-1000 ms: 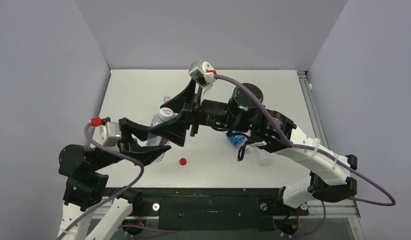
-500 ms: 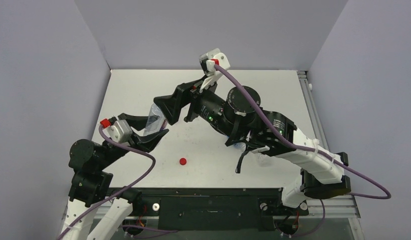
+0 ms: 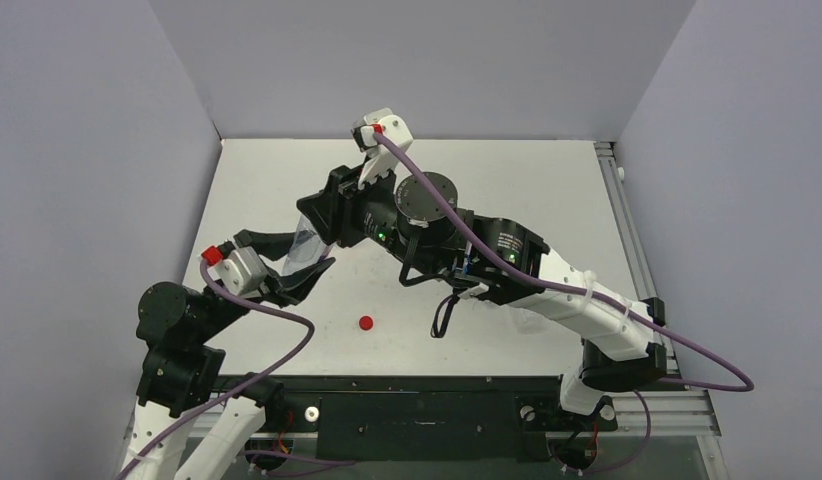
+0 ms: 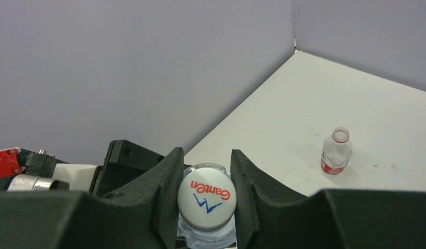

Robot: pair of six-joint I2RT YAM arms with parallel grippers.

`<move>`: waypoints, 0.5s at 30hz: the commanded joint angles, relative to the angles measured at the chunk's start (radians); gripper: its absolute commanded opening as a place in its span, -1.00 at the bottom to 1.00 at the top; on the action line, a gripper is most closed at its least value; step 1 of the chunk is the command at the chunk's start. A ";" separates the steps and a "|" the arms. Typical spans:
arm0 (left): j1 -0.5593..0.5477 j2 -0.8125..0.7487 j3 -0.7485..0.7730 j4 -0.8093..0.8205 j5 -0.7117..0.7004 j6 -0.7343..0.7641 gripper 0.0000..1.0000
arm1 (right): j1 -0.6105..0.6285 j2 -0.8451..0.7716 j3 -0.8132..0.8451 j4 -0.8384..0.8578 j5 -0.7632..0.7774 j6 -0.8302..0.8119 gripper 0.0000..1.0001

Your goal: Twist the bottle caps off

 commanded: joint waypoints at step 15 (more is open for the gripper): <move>0.001 0.027 0.039 0.028 0.155 -0.302 -0.48 | -0.095 -0.262 -0.322 0.332 -0.441 -0.036 -1.00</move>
